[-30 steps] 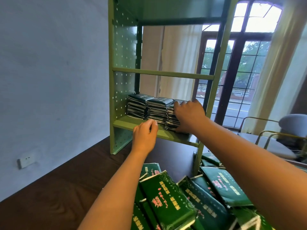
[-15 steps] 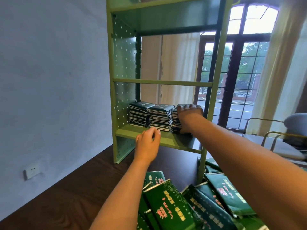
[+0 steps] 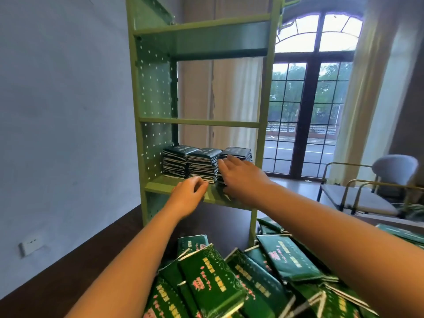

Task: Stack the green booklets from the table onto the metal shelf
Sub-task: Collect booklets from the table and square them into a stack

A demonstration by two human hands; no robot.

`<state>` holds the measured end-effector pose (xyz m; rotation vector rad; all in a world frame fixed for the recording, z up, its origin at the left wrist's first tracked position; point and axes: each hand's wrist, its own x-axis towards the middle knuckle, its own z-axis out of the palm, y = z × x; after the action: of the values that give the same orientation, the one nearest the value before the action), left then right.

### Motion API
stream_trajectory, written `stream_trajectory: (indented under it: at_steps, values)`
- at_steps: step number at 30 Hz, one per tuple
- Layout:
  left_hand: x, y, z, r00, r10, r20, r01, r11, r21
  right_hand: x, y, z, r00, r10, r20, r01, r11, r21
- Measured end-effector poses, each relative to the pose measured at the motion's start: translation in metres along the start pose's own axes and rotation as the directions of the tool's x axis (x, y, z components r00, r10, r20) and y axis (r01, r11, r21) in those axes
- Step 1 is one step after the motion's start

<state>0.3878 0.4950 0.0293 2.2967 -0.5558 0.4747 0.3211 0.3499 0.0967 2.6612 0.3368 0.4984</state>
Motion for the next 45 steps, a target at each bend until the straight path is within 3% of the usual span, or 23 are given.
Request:
stream_trajectory:
  at_steps: [3, 9, 14, 16, 19, 27, 29, 33, 40, 42, 45]
  values:
    - [-0.017, 0.02, -0.004, 0.993, 0.12, 0.011, -0.12, 0.993, -0.01, -0.039, 0.005, 0.001, 0.993, -0.116, -0.038, 0.113, 0.991, -0.074]
    - [-0.054, 0.076, -0.001, 0.921, 0.214, 0.326, -0.217, 0.976, -0.029, -0.121, 0.023, 0.012, 0.989, -0.119, 0.087, 0.119, 0.993, 0.007]
    - [-0.086, 0.122, 0.017, 0.826, 0.114, 0.552, -0.156, 0.987, 0.029, -0.174, 0.047, 0.026, 0.969, -0.044, 0.243, 0.016, 0.993, 0.116]
    - [-0.095, 0.133, 0.03, 0.795, -0.009, 0.606, -0.127, 0.975, 0.18, -0.191, 0.056, 0.03, 0.962, -0.025, 0.272, -0.018, 0.988, 0.152]
    - [-0.103, 0.146, 0.054, 0.817, -0.165, 0.552, -0.102, 0.901, 0.422, -0.217, 0.07, 0.038, 0.955, -0.002, 0.298, -0.056, 0.981, 0.184]
    - [-0.102, 0.159, 0.095, 0.874, -0.344, 0.345, 0.127, 0.845, 0.52, -0.273, 0.094, 0.045, 0.967, 0.039, 0.251, -0.122, 0.937, 0.327]
    - [-0.102, 0.16, 0.102, 0.864, -0.375, 0.337, 0.189, 0.86, 0.473, -0.277, 0.096, 0.047, 0.97, 0.049, 0.236, -0.131, 0.929, 0.346]
    - [-0.1, 0.161, 0.106, 0.888, -0.365, 0.278, 0.317, 0.926, 0.203, -0.268, 0.094, 0.058, 0.985, 0.068, 0.156, -0.115, 0.942, 0.317]
    - [-0.107, 0.174, 0.1, 0.945, -0.293, 0.146, 0.309, 0.946, -0.096, -0.262, 0.096, 0.08, 0.985, 0.171, 0.017, -0.167, 0.926, 0.34]
    - [-0.107, 0.177, 0.101, 0.936, -0.317, 0.153, 0.348, 0.896, -0.275, -0.268, 0.102, 0.083, 0.982, 0.18, -0.064, -0.153, 0.941, 0.302]
    - [-0.111, 0.19, 0.104, 0.876, -0.413, 0.25, 0.471, 0.618, -0.629, -0.283, 0.113, 0.083, 0.935, 0.302, -0.186, -0.212, 0.896, 0.391]
